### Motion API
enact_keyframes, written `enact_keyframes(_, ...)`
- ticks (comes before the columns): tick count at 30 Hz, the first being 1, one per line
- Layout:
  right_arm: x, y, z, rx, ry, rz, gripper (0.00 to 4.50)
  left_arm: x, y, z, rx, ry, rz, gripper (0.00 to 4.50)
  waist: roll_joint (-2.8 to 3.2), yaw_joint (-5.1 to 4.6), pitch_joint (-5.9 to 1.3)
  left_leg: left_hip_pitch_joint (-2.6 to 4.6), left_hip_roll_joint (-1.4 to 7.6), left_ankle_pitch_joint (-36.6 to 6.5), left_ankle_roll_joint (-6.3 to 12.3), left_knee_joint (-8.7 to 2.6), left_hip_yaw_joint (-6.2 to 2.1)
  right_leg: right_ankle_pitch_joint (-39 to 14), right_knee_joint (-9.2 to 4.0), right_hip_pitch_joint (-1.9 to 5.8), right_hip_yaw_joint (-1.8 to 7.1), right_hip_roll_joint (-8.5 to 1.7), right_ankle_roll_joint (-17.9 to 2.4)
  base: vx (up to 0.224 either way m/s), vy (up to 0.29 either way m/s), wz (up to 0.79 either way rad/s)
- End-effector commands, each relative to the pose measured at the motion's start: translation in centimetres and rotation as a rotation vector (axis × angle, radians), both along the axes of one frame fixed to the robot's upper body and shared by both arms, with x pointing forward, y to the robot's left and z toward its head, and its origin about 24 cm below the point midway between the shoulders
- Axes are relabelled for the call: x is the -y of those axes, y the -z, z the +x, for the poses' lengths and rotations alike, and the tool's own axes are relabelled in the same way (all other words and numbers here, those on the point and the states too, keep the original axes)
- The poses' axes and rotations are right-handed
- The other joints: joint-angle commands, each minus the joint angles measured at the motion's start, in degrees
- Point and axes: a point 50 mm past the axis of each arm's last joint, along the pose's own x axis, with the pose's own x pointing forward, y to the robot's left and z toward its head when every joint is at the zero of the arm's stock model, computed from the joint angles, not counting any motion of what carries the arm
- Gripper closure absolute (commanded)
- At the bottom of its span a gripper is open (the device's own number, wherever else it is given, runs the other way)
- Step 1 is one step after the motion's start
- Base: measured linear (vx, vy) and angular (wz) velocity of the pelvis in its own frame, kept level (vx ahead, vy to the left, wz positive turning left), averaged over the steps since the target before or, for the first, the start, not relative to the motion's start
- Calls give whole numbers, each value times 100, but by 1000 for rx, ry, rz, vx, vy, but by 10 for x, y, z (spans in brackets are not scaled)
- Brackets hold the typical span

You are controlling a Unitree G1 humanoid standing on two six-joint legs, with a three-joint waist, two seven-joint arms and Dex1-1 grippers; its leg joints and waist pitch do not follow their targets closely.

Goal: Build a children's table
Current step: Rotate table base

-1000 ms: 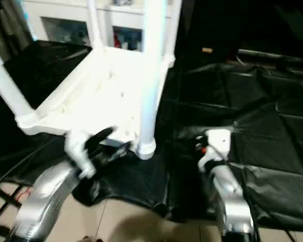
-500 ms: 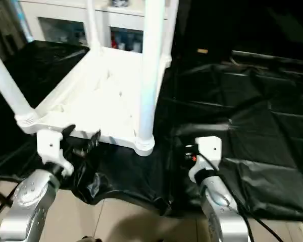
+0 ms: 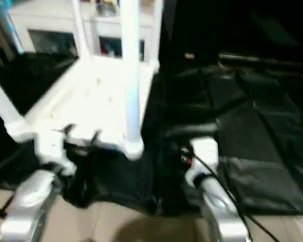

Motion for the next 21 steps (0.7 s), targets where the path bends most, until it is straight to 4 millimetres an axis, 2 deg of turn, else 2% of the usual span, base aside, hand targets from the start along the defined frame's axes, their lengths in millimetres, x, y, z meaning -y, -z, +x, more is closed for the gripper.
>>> enact_keyframes(1,3,-3,2,9,-11,-15,150,2,-1,0,-1,-1,7,3,109,-362,-399,772,772,-566,1923,-618,-741,177,86,-522,43,-371,-477,187,24,5)
enact_keyframes(2,3,-2,2,9,-16,-18,150,2,-1,0,-2,-3,9,3,112,-413,-412,903,864,-177,2484,-579,-877,140,235,-734,53,-431,-266,194,-16,6)
enact_keyframes(3,3,-2,3,7,-21,-22,150,1,-1,-1,-3,-8,9,3,-14,-532,-405,882,936,588,3247,-543,-991,60,382,-933,173,-601,74,148,-60,-12)
enact_keyframes(4,3,-2,3,7,-32,-22,150,1,-1,-1,-4,-12,10,3,-188,-493,-336,388,416,537,2964,-377,-624,509,-63,-593,405,-738,110,148,-60,-12)
enact_keyframes(5,2,-2,4,11,-49,-26,150,0,0,-1,-5,-16,11,3,-441,-348,-308,-271,-233,159,2440,8,-155,727,-447,14,672,-739,165,112,-64,-9)
enact_keyframes(6,2,-2,4,11,-57,-26,150,0,0,-2,-7,-21,15,3,-325,-149,-251,-677,-344,-330,1721,598,-129,334,-802,396,1172,-1343,-277,129,-18,2)
enact_keyframes(7,2,-2,5,9,-53,-24,150,0,0,-3,-9,-23,16,3,-370,-159,-255,-864,-241,-79,951,689,-187,685,-709,515,931,-1212,-667,129,-18,2)
enact_keyframes(8,3,-1,5,6,-51,-21,150,-1,0,-3,-10,-26,16,3,-305,-146,-257,-852,-223,125,714,541,-192,874,-665,479,775,-1021,-815,159,3,-5)
enact_keyframes(9,3,-1,5,4,-49,-19,150,-1,1,-4,-11,-27,16,3,-190,-179,-257,-785,-156,538,666,131,-179,990,-650,437,445,-684,-853,146,-6,-6)
enact_keyframes(10,4,0,5,-7,-46,-14,150,-3,1,-5,-15,-31,16,3,109,-213,-280,-403,43,688,754,-287,-193,436,-692,315,95,-517,-728,146,-6,-6)
enact_keyframes(11,4,0,5,-8,-46,-14,150,-2,1,-5,-18,-26,16,3,136,-326,-201,-344,188,221,1015,-464,-375,116,-532,197,-46,-275,-580,162,42,-8)
enact_keyframes(12,5,0,6,-9,-46,-13,150,-1,3,-7,-31,-3,15,3,235,-550,-372,386,569,362,2195,-436,-933,-111,178,-411,-175,-107,-288,203,36,-6)
enact_keyframes(13,6,0,7,-8,-47,-13,150,0,5,-8,-46,11,21,3,191,-612,-490,572,784,2022,3229,-269,-1207,-53,495,-774,-21,-312,62,203,36,-6)
enact_keyframes(14,6,-1,7,-7,-62,3,150,0,6,-8,-45,32,34,3,173,-551,-458,475,755,3129,3417,-193,-1180,237,515,-856,73,-376,244,146,-21,-9)
enact_keyframes(15,6,-1,7,-7,-62,3,150,0,6,-8,-45,32,34,3,90,-470,-445,346,613,5387,3244,-89,-1072,1109,424,-938,242,-502,644,27,-8,-22)
enact_keyframes(16,6,-2,8,-4,-75,13,150,1,7,-8,-43,54,45,3,20,-452,-440,200,462,5916,2950,-67,-938,1646,238,-855,336,-546,743,27,-8,-22)
enact_keyframes(17,8,-4,9,3,-95,12,150,2,11,-6,-67,125,58,3,-214,-359,-403,-239,-82,4554,2073,24,-506,2603,-337,-652,566,-695,712,-114,27,-7)
enact_keyframes(18,12,-5,11,8,-114,-2,150,3,14,-3,-95,225,68,3,-195,-318,-365,-292,-269,2738,1482,2,-328,2667,-386,-629,533,-766,284,-132,21,10)
enact_keyframes(19,15,-5,12,9,-121,-9,150,3,15,-1,-106,270,72,3,-244,-320,-356,-365,-144,1091,1008,-179,-293,2048,-382,-443,512,-798,-8,-132,21,10)
enact_keyframes(20,17,-6,13,12,-130,-16,150,2,15,1,-114,309,81,3,-179,-302,-353,-337,-98,527,829,-247,-271,1671,-391,-433,474,-774,-158,-68,-23,5)
enact_keyframes(21,18,-6,14,15,-137,-19,150,1,15,2,-121,330,86,3,-152,-328,-310,-312,-17,-315,576,-358,-222,988,-421,-453,441,-721,-475,-66,-43,4)
